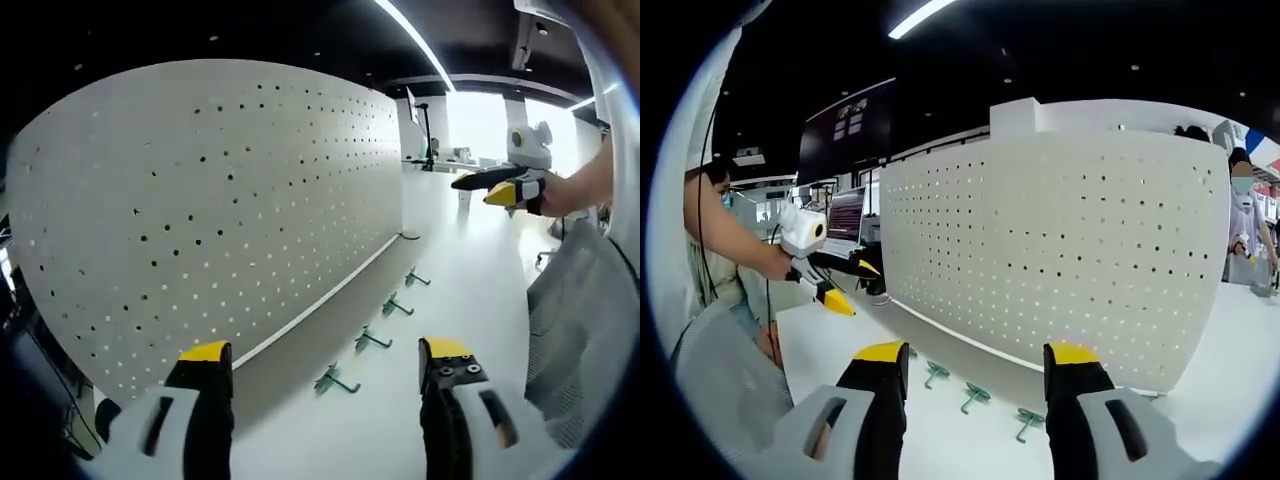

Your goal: Insert the hook assembly into the mounting plate slot until the hook locks in place.

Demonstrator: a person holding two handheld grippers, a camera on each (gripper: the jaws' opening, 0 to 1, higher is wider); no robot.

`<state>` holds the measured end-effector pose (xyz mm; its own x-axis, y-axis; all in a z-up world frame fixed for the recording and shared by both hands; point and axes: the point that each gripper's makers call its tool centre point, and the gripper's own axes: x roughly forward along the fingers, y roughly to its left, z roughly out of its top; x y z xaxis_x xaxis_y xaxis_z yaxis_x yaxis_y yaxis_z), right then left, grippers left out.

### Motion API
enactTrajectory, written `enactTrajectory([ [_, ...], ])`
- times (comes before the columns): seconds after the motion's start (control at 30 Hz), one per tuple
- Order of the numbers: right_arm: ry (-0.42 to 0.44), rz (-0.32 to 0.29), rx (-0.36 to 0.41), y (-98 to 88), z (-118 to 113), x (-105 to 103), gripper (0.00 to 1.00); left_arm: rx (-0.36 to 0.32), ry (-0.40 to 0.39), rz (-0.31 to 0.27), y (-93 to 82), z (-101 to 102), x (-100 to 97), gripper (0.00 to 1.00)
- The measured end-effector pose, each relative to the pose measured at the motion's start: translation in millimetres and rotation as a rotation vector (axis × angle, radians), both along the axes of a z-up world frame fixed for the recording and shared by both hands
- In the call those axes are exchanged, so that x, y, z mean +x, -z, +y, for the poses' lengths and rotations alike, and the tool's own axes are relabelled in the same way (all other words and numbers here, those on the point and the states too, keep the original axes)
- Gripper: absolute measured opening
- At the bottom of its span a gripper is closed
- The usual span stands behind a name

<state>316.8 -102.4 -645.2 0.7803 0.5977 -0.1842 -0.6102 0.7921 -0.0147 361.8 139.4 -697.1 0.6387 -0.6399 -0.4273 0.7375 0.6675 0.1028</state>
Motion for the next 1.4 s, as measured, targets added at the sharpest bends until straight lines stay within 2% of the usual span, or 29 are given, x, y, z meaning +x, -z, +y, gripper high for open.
enactTrajectory([
  [0.07,0.000,0.002,-0.001,0.5,0.3,-0.2,0.52,0.009,0.014,0.015,3.8,-1.0,-0.1,0.76],
  [0.1,-0.002,0.004,-0.004,1.1,0.6,-0.5,0.52,0.058,0.036,0.005,7.8,0.1,0.1,0.76],
  [0.17,-0.009,0.007,-0.016,3.3,1.7,-1.6,0.52,0.097,0.061,-0.004,11.6,-0.3,-0.1,0.76],
  [0.63,0.012,0.023,0.008,7.4,-1.0,-1.9,0.52,0.138,0.130,0.053,26.8,-5.3,10.8,0.74],
  [0.9,0.018,0.033,0.015,11.2,-0.8,-2.5,0.52,0.193,0.171,0.103,39.5,-2.3,17.9,0.73],
  [1.03,0.015,0.037,0.016,11.0,0.6,-3.2,0.52,0.230,0.216,0.111,46.4,-4.3,19.2,0.73],
  [1.07,0.012,0.037,0.014,11.3,1.1,-3.5,0.52,0.235,0.232,0.131,50.4,-5.6,18.5,0.73],
  [1.13,0.006,0.040,0.007,12.4,2.3,-4.1,0.52,0.274,0.258,0.136,57.2,-4.6,20.0,0.72],
  [1.4,0.014,0.041,0.008,13.9,-0.1,-3.3,0.51,0.308,0.302,0.163,68.7,-8.6,23.1,0.71],
])
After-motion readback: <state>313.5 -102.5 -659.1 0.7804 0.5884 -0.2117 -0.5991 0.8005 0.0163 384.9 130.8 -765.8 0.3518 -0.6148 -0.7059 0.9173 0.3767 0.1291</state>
